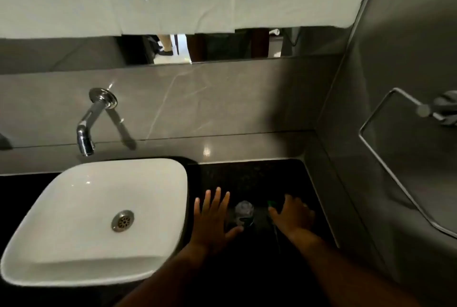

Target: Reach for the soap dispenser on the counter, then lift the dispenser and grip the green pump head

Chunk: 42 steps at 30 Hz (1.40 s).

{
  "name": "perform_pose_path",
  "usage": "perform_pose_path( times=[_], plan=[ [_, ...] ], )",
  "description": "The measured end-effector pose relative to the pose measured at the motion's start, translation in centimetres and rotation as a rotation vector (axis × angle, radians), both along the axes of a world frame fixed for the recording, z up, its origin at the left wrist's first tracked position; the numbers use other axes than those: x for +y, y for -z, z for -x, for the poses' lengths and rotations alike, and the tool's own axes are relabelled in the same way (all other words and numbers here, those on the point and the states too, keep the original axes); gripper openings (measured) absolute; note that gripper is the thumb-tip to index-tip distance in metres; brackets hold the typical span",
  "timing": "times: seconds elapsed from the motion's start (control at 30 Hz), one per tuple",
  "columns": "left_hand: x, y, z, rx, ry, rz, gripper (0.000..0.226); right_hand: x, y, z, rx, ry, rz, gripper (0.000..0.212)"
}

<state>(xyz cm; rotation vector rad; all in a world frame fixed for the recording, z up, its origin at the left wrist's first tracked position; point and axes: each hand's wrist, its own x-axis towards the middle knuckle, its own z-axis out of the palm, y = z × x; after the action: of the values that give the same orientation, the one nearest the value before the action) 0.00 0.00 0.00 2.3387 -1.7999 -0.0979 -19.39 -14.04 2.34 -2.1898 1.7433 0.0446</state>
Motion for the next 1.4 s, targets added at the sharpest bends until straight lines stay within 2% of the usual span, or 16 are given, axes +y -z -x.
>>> perform_pose_path(
  times=[0.07,0.13,0.23,0.33,0.47,0.6,0.67,0.77,0.87,0.97,1.13,1.3,1.4],
  plan=[
    [-0.7,1.2,0.2,0.192,-0.054,-0.091,0.098,-0.4,1.4,0.2,-0.007,0.095,-0.166,0.069],
    [-1.7,1.9,0.3,0.336,-0.105,-0.064,0.097,-1.0,2.6,0.6,-0.029,0.101,-0.267,0.070],
    [-3.2,2.5,0.9,0.492,-0.126,-0.052,0.086,-2.0,4.1,0.6,-0.111,0.077,-0.381,0.067],
    [-3.9,3.2,0.7,0.569,-0.121,-0.047,0.068,-2.3,5.1,0.2,-0.216,0.078,-0.401,0.054],
    [-3.8,3.3,-0.5,0.563,-0.076,-0.034,0.061,-2.7,5.8,-0.8,-0.273,0.123,-0.374,0.033],
    [-3.1,3.4,-1.6,0.521,-0.062,-0.056,0.074,-3.4,5.6,-1.6,-0.314,0.101,-0.375,0.020],
    [-2.8,3.5,-1.6,0.520,-0.084,-0.069,0.075,-3.9,4.3,-2.5,-0.444,0.085,-0.357,0.017],
    [-2.6,3.4,-1.2,0.553,-0.111,-0.080,0.077,-4.9,0.7,-4.0,-0.757,0.085,-0.276,0.013],
    [-2.4,3.3,-0.8,0.605,-0.111,-0.084,0.074,-5.8,-3.7,-5.2,-1.030,0.091,-0.193,0.019],
    [-2.4,3.0,-0.5,0.624,-0.122,-0.090,0.071,-5.8,-6.3,-5.9,-1.173,0.084,-0.164,0.020],
    [-2.3,2.8,-0.1,0.617,-0.170,-0.111,0.079,-3.9,-6.0,-6.5,-1.194,0.018,-0.175,0.026],
    [-1.9,2.8,0.1,0.630,-0.184,-0.114,0.076,-1.2,-3.9,-6.3,-1.105,0.017,-0.181,0.019],
    [-1.6,2.8,0.1,0.643,-0.189,-0.126,0.066,-0.6,-3.4,-6.0,-1.069,0.041,-0.186,0.020]
  ],
)
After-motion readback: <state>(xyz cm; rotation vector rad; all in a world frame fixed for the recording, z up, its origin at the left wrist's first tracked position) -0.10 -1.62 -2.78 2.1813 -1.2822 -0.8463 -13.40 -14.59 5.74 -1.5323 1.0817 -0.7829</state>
